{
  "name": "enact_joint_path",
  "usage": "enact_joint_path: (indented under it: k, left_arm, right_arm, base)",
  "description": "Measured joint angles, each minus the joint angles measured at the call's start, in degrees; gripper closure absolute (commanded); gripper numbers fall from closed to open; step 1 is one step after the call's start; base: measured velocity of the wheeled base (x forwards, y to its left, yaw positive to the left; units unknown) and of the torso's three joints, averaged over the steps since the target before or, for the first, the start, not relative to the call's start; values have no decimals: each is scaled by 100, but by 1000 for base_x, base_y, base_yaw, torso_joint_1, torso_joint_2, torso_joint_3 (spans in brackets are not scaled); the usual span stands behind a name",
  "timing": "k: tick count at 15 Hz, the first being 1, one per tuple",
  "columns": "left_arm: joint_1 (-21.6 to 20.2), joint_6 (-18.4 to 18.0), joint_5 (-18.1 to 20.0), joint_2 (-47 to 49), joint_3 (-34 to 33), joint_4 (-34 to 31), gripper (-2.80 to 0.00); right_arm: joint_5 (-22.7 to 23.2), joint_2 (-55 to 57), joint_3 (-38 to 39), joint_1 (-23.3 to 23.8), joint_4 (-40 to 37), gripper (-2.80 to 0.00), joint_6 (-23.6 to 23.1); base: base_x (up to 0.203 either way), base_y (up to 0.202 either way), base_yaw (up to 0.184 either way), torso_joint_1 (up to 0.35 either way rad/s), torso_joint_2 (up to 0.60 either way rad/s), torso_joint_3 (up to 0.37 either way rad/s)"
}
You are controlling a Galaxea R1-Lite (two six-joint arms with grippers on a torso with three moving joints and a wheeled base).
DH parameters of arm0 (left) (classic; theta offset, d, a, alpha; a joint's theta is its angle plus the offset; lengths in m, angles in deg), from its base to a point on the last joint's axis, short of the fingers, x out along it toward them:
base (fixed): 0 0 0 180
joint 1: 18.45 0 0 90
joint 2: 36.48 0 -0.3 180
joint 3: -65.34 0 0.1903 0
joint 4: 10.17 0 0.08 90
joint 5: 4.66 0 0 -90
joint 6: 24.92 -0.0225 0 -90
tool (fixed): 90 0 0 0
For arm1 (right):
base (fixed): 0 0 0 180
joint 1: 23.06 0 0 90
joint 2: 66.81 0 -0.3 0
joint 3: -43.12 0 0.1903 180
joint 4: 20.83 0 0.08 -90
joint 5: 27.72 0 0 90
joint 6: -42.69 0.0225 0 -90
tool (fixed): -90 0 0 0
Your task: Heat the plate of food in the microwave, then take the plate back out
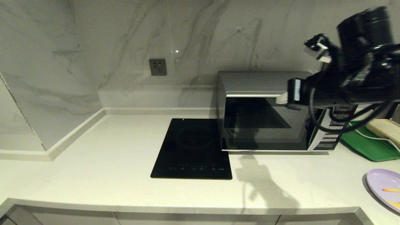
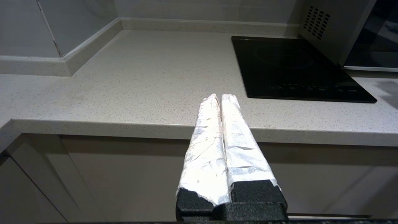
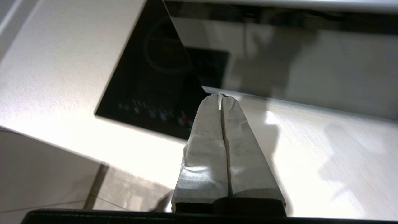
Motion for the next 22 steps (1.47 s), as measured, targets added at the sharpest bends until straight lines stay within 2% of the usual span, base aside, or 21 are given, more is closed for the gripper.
enact_joint_path:
  k: [3,6,8,11,15,19,22]
  left_arm:
    - [0,1,-1,0,0,-2,0]
    - [-2,3,0,0,0,-2,0]
    - [-2,1,-1,0,0,-2,0]
    - [0,0,-3,0,0,-2,0]
    - [-2,0,-3,0,0,1,0]
    - [-2,1,-1,0,0,0,0]
    - [0,2,-1,0,0,1,0]
  right_arm:
    - [-598,-1779,567,9,-1048,0,-3]
    - [-1462,-3541,848,37,-2305,0,-28]
    - [-1924,-4579,924,327,-3161,0,-99]
    - [-2055,-5988,1096,1013,-4196,0,-314]
    - [-1662,-7442,1539,1968,-4828,0,-704]
    - [-1194,-8809,2433,2261,-4802,0,-1130]
    - [-158,-9267,3060,2314,-4716,0,-975]
  base:
    - [0,0,0,0,0,0]
    - [0,0,0,0,0,0]
    - [0,0,0,0,0,0]
    - [0,0,0,0,0,0]
    - [0,0,0,0,0,0]
    - [0,0,0,0,0,0]
    - [0,0,0,0,0,0]
